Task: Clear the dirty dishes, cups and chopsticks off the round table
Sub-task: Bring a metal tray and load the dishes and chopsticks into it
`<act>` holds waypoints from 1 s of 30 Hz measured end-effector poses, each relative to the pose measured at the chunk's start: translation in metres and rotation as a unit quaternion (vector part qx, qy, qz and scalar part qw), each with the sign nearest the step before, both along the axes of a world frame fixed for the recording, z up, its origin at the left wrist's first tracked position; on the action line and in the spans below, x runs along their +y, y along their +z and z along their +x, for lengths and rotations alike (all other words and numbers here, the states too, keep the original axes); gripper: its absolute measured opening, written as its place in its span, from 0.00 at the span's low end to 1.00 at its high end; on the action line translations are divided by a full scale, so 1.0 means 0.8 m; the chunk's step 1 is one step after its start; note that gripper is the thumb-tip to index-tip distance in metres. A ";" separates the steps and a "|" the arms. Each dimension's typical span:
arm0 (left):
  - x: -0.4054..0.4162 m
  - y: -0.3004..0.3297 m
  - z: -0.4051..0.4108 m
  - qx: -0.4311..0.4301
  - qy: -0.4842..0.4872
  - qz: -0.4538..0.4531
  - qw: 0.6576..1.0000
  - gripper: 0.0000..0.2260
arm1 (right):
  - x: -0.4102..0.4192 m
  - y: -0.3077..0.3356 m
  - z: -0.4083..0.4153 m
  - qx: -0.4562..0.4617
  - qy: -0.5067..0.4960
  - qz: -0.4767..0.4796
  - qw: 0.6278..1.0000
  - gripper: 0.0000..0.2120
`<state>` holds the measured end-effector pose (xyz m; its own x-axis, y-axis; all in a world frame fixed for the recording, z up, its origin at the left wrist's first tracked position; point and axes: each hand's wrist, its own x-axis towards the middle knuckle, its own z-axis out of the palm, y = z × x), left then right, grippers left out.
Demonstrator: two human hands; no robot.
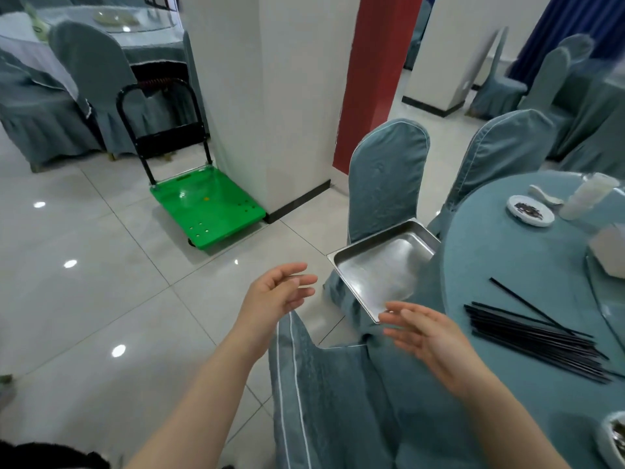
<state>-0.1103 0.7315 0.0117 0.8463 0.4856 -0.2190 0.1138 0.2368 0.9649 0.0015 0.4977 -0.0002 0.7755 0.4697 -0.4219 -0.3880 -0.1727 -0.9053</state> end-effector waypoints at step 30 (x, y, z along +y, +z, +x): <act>0.401 0.024 0.236 -0.008 -0.143 0.082 0.986 0.13 | 0.320 -0.092 0.191 0.217 -0.322 0.054 0.920 0.09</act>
